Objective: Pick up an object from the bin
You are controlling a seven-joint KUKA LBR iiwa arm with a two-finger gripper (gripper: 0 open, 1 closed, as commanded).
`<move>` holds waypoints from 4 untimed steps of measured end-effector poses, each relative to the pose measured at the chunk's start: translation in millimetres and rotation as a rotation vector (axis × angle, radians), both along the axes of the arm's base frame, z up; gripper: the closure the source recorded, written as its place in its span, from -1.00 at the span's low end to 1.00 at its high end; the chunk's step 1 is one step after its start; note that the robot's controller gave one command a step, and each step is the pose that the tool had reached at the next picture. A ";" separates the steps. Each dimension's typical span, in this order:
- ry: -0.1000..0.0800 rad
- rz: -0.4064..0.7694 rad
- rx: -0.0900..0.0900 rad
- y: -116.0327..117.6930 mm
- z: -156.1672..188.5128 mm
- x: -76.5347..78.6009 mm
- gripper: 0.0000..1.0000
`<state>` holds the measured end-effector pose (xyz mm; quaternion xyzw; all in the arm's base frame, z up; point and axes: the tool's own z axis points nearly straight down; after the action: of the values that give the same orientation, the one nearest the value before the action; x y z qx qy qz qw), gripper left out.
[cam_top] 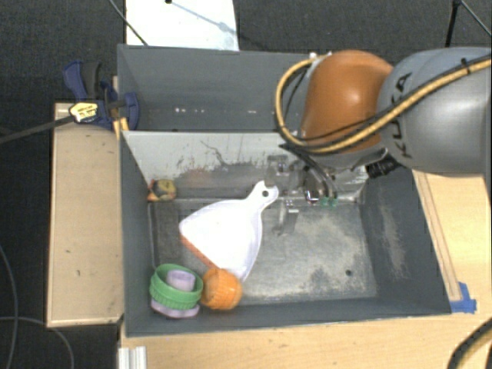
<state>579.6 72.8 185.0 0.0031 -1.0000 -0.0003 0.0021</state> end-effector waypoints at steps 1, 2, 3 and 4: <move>-0.007 -0.002 0.001 -0.4 4.9 1.3 -1.00; -0.015 0.085 0.000 1.2 -13.1 -6.2 -1.00; -0.011 0.246 0.001 3.5 -74.5 -31.7 -1.00; -0.003 0.372 0.001 25.4 -102.5 -43.5 -1.00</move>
Offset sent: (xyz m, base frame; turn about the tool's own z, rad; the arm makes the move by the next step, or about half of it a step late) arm -0.0432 0.0070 -0.0949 -0.4102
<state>536.1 98.2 82.5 0.1879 -0.9822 -0.0003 0.0006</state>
